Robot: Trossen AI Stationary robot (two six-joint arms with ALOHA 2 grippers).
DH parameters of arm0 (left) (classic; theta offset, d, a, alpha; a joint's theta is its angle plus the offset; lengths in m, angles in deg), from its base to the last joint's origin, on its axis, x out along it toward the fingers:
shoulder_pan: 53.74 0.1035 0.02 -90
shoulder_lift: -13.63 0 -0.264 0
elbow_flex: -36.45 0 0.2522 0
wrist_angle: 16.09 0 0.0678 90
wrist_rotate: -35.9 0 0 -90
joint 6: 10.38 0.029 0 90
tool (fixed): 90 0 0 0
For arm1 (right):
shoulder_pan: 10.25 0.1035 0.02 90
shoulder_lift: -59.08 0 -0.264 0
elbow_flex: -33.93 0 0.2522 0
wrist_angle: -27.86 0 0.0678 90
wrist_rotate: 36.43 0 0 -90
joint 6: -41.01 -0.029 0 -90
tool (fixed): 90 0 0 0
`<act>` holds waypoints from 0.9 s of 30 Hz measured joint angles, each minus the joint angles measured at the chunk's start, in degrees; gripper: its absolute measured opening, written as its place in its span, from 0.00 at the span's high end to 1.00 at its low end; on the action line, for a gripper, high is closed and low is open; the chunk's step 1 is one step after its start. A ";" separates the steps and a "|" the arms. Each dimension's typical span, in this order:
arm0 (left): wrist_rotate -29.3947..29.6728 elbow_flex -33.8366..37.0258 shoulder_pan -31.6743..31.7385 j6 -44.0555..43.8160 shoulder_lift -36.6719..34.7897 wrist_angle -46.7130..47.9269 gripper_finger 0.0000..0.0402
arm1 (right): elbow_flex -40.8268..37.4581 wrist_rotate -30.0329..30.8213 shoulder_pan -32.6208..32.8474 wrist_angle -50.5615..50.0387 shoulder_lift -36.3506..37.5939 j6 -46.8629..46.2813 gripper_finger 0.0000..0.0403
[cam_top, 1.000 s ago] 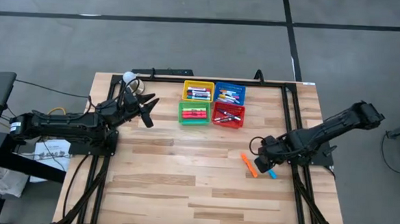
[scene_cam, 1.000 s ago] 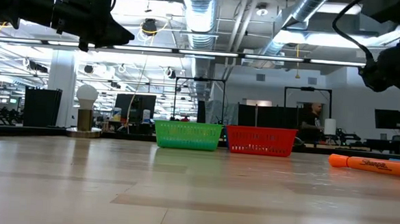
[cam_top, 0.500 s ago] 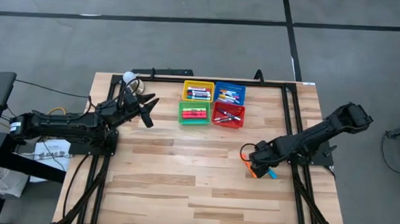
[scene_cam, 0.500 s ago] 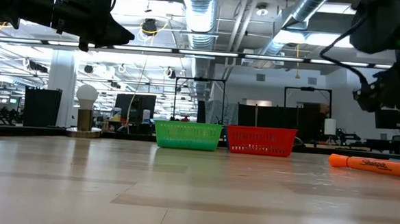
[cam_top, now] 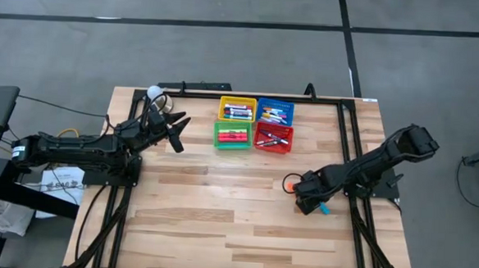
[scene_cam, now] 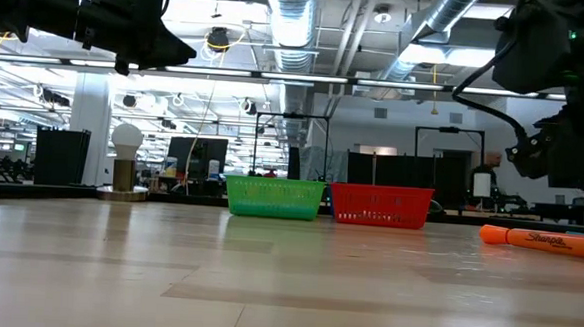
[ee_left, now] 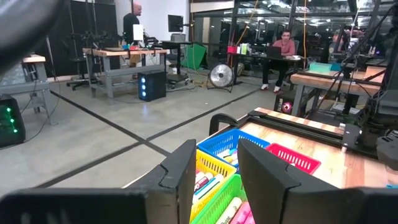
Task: Pick & Place Markers
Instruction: Put the large blue highlighter pen into the green bin
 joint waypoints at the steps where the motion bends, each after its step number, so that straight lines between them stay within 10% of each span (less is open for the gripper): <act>1: 0.01 0.00 -0.01 0.00 0.00 0.00 0.71 | -0.06 0.01 -0.22 0.15 0.77 0.00 0.73; 18: 0.02 0.00 0.00 0.00 0.00 0.02 0.71 | 3.33 0.30 -7.04 -5.52 18.39 0.69 0.83; 27: 0.02 0.00 0.01 0.00 0.00 0.02 0.71 | 13.75 4.93 -14.44 -3.56 25.64 15.92 0.83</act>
